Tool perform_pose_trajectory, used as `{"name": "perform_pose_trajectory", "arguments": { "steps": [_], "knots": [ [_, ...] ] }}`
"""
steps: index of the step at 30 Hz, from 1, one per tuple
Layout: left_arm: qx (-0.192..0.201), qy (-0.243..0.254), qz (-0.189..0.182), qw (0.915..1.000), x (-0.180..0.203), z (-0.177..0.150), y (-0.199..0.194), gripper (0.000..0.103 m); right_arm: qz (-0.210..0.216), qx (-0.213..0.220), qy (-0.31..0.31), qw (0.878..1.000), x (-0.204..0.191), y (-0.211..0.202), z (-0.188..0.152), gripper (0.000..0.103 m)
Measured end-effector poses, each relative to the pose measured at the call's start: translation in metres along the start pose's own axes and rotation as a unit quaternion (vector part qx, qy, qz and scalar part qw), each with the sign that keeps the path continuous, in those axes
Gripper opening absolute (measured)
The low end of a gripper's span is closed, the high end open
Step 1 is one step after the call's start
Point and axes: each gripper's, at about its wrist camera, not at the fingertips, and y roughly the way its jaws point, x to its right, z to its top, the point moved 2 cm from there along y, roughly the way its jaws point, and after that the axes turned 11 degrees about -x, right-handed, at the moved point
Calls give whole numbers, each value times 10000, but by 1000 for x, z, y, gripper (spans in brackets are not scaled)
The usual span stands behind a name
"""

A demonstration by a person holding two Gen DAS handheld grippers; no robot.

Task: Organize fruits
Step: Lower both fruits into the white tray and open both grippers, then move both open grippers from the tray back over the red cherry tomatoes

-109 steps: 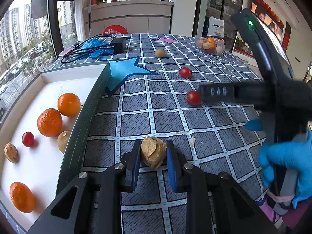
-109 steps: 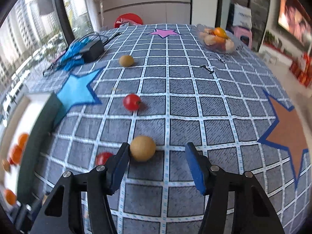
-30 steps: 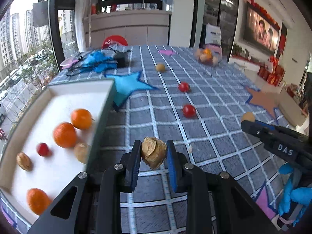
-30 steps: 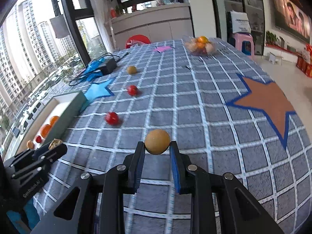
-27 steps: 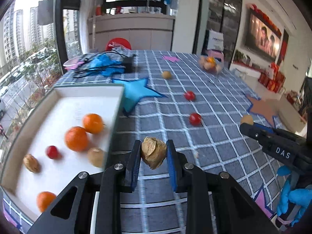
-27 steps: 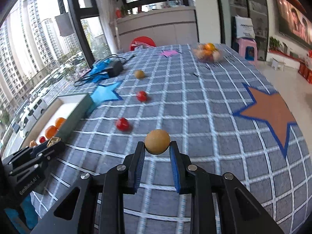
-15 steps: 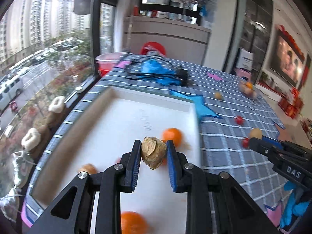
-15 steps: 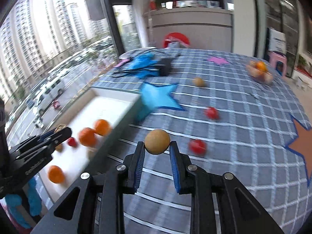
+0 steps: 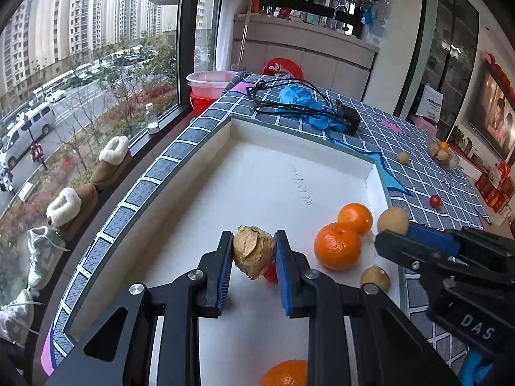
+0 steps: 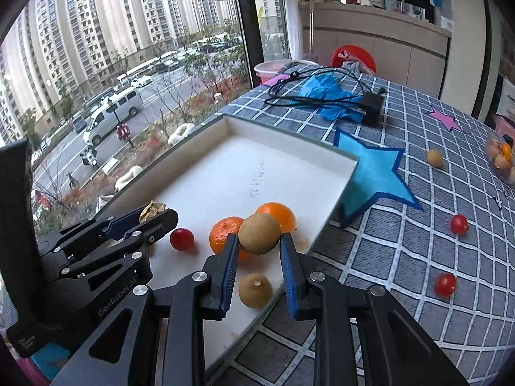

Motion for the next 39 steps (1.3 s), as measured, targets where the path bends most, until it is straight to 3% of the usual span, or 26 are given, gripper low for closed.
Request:
{"name": "perform_pose_trajectory", "arguments": {
  "steps": [3,6,7,9,10,11,14,18,23,27,34,37,39],
  "knots": [
    [-31,-6,-19,10000,0,0,1,32,18,-94,9,10000,1,3,0,27],
    [-15,-59,-4,10000,-2,-2,-2,58,79,-125,37,9999,3,4,-1,28],
    [35,-89,-2,10000,-2,-2,-5,75,96,-130,42,9999,3,3,-1,39],
    [192,-219,168,9994,-6,-2,-10,79,5,-54,129,9999,7,0,0,68],
    [232,-246,246,9991,-8,-1,-11,81,40,39,207,9998,12,-4,0,92],
    [193,-238,237,9992,-9,-1,-10,82,67,109,263,9996,15,-8,-1,103],
    [46,-260,157,9995,-9,-3,-6,82,41,235,446,9987,26,-16,-1,103],
    [149,-59,78,9998,8,-7,-14,82,-122,161,787,9967,51,-20,-3,103],
    [483,609,-248,9967,52,-17,-36,83,-317,-18,1383,9899,101,-26,-9,103],
    [583,1287,-646,9878,98,-37,-47,83,-611,-132,1771,9822,138,-30,-19,103],
    [358,2030,-1001,9734,153,-69,-36,84,-1048,-476,2439,9629,201,-17,-41,103],
    [216,2117,-956,9724,165,-74,-24,84,-956,-378,2645,9589,216,-17,-46,103],
    [123,2111,-968,9726,170,-75,-18,84,-1117,-364,2625,9577,221,-17,-41,103]
  ]
}}
